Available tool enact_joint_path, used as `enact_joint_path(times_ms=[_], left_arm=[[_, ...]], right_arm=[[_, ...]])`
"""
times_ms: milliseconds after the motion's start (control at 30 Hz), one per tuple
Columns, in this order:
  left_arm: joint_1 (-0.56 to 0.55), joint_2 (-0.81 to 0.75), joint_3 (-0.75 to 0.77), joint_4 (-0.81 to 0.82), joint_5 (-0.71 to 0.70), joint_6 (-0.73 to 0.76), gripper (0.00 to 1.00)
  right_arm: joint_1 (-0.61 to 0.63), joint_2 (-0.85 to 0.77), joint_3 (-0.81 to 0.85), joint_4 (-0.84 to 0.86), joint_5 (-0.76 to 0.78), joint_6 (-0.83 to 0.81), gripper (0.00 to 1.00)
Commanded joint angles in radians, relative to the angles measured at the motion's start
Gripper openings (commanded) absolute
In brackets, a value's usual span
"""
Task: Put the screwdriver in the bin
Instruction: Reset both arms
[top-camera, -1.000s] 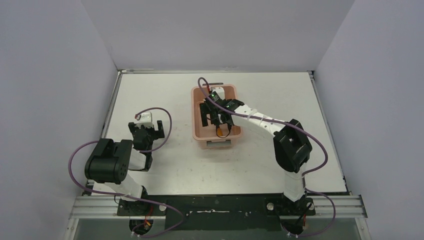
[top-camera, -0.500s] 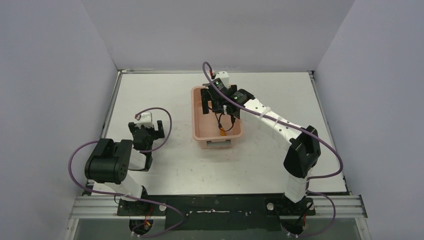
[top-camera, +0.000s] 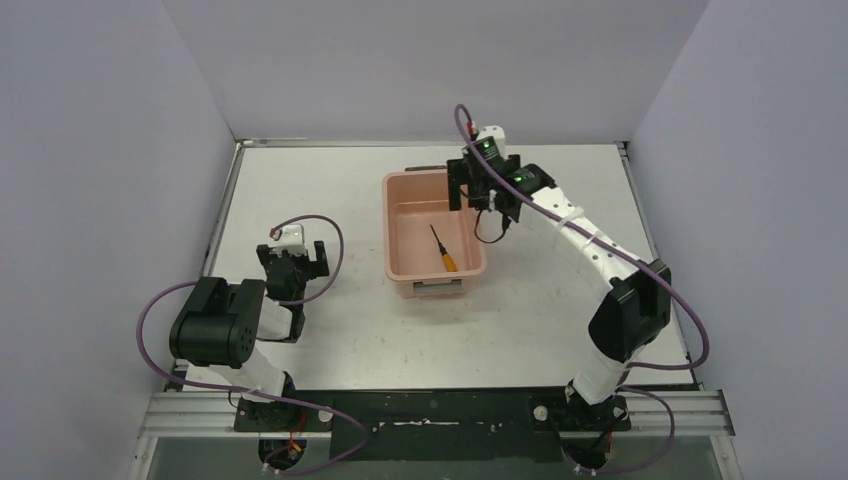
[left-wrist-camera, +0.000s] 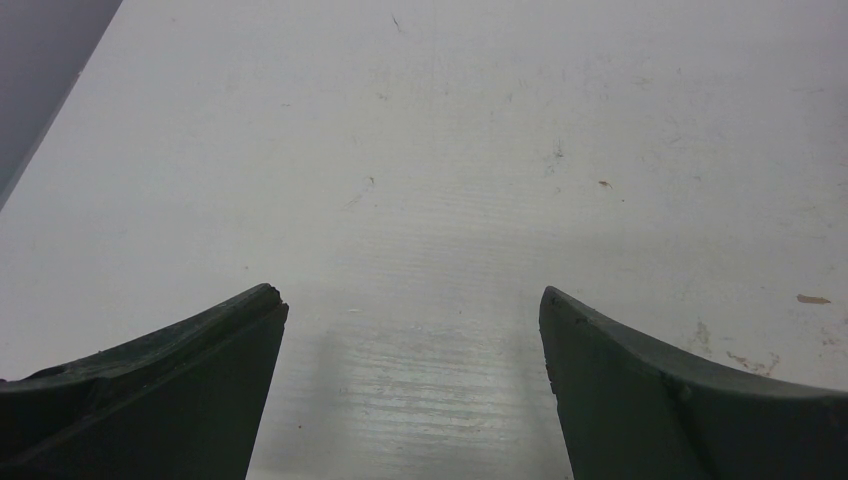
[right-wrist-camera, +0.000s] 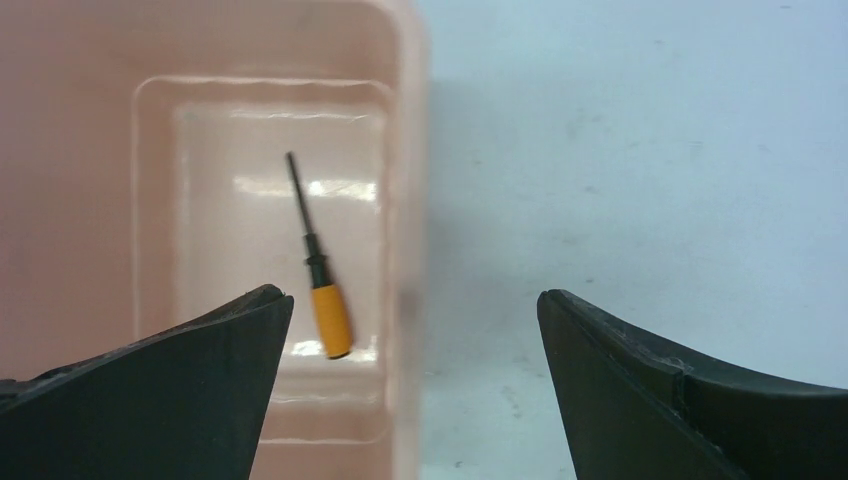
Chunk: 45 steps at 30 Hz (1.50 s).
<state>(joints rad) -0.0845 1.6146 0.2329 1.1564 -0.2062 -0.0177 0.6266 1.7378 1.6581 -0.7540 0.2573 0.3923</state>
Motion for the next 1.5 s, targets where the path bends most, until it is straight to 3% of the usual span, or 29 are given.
enact_joint_path(times_ms=[0,233,633,1467], left_arm=[[-0.003,-0.005,0.020,0.056,-0.002,-0.008,0.97],[-0.003,-0.005,0.020,0.055,-0.002,-0.007,0.97],[-0.003,-0.004,0.020,0.056,-0.002,-0.007,0.97],[-0.003,-0.005,0.020,0.057,-0.001,-0.007,0.97]], right_arm=[[-0.121,-0.131,-0.032,0.041,-0.025,-0.080,1.00],[-0.365,-0.197,-0.080,0.044,-0.186,-0.152,1.00],[-0.615,-0.209,-0.145,0.094,-0.336,-0.300,1.00],[-0.659,-0.250,-0.186,0.131,-0.416,-0.355,1.00]])
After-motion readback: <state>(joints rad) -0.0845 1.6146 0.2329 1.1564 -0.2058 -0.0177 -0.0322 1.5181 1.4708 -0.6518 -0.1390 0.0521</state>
